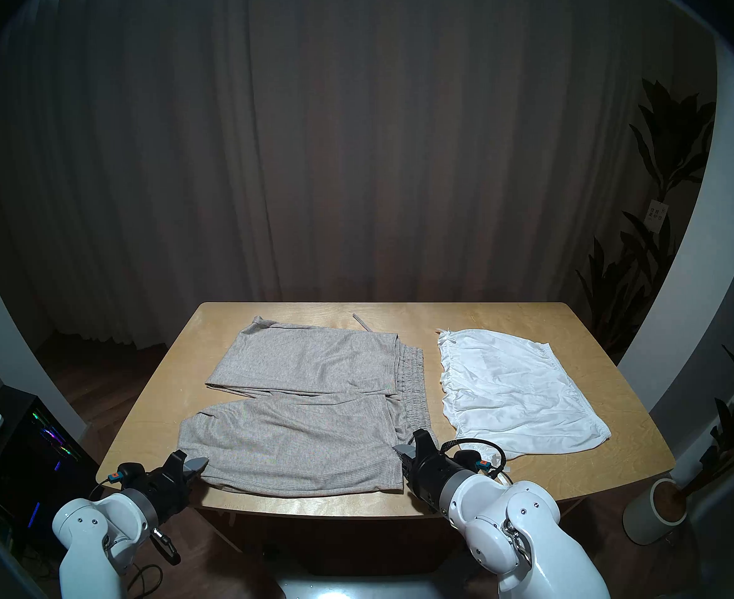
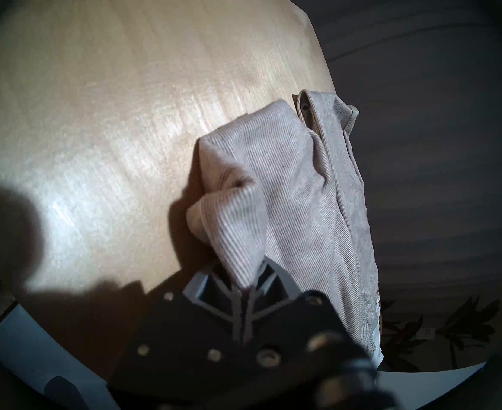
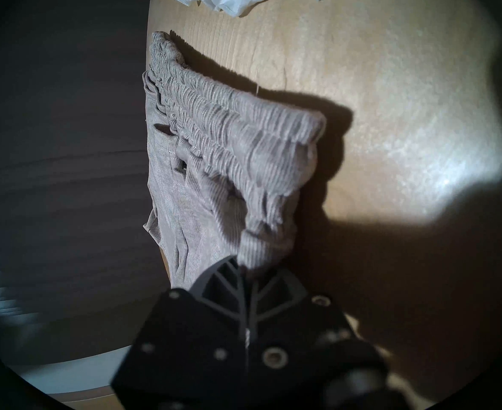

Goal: Fold pants twice and stack them

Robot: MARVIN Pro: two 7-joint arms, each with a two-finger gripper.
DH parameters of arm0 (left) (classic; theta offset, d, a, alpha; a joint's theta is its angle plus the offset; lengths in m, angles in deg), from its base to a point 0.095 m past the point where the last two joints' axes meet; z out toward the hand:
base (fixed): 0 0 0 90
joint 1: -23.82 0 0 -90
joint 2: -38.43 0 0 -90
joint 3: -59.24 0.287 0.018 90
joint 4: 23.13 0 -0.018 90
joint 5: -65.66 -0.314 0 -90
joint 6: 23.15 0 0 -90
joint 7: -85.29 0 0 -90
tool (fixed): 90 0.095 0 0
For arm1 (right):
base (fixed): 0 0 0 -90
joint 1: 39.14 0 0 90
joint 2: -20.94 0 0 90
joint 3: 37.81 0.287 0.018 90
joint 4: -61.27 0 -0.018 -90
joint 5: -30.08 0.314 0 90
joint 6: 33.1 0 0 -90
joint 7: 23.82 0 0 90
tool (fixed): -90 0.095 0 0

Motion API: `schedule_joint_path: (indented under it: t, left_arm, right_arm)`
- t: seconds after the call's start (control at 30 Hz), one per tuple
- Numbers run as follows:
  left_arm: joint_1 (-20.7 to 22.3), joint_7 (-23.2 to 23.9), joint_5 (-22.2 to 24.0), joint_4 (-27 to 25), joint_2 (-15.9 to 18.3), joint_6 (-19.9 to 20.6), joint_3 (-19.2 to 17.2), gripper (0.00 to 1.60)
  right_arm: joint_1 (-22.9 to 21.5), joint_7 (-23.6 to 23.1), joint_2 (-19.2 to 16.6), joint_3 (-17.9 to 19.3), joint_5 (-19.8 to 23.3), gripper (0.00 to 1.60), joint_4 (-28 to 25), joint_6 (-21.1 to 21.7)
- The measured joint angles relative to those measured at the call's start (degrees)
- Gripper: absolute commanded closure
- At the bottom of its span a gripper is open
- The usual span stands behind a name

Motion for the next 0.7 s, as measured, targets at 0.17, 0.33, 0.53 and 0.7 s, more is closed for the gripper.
schedule_joint_path:
  t: [0.17, 0.33, 0.53, 0.7]
  left_arm:
    - [-0.5, -2.3, 0.3, -1.6, -0.8, 0.2, -0.1, 1.60]
    - [-0.7, -5.8, 1.1, -3.4, -1.7, 0.3, -0.3, 1.60]
    - [-0.3, -9.3, 2.1, -5.8, -2.6, 0.2, -0.6, 1.60]
    - [0.5, -11.9, 2.8, -7.4, -3.1, -0.1, -0.6, 1.60]
  right_arm:
    - [0.1, 0.5, -0.6, 0.5, 0.6, 1.60, -0.3, 0.7]
    - [-0.1, 0.8, -0.9, 0.6, 0.8, 1.60, -0.3, 1.2]
    - [-0.6, 1.3, -1.1, 0.6, 0.7, 1.60, 0.0, 1.6]
    - [-1.1, 1.5, -1.2, 0.6, 0.6, 1.60, 0.2, 1.8]
